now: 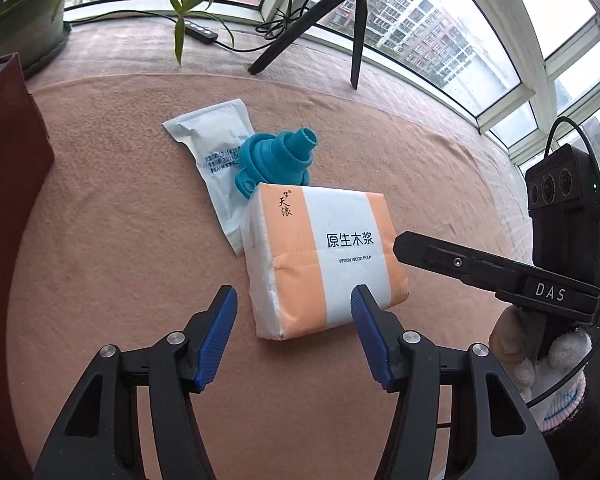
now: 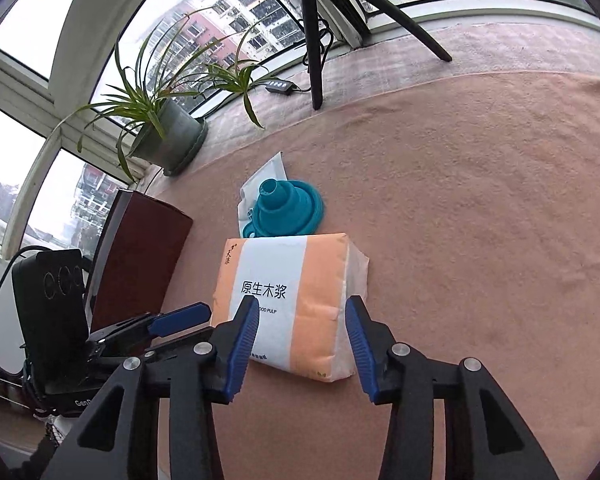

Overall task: Organize soft objects
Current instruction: 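Move the left tool to the orange-and-white tissue pack, then close the left tool on the tissue pack and lift it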

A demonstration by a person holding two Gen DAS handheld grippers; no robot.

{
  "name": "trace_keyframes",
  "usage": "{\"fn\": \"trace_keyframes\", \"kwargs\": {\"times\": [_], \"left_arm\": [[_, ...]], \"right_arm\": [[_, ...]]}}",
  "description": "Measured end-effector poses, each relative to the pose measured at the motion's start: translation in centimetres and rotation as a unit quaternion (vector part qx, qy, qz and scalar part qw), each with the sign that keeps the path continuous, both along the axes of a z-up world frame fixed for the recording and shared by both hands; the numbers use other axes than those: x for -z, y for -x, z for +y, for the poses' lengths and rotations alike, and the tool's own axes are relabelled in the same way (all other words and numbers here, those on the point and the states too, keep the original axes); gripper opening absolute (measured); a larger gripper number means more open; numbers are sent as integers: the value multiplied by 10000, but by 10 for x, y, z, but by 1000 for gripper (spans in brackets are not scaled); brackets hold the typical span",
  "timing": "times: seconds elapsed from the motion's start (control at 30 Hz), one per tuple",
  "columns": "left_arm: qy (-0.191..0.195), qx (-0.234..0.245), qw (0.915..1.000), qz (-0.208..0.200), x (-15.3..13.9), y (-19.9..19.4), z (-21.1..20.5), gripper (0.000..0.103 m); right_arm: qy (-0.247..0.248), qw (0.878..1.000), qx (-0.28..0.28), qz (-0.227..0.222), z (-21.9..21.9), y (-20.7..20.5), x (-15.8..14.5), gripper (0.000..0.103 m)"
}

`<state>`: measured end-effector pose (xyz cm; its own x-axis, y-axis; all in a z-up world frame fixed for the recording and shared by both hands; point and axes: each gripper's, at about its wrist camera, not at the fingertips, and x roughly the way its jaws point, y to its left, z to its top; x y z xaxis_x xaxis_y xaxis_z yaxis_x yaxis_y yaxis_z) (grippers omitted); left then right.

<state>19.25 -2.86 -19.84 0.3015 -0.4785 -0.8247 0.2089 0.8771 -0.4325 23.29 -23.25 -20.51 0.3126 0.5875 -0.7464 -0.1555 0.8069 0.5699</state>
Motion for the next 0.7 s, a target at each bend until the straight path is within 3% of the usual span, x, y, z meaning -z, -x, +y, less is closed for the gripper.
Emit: {"fn": "trace_keyframes", "kwargs": {"times": [0.1, 0.43, 0.7], "left_arm": [[-80, 79, 9999, 12, 2, -2, -3, 48], [-175, 167, 9997, -15, 3, -1, -11, 44], [-371, 193, 9986, -311, -12, 11, -16, 43]], "right_arm": [[66, 10000, -50, 29, 3, -2, 3, 39], [209, 9996, -117, 117, 7, -5, 8, 30], [510, 9985, -182, -66, 15, 3, -2, 25]]}}
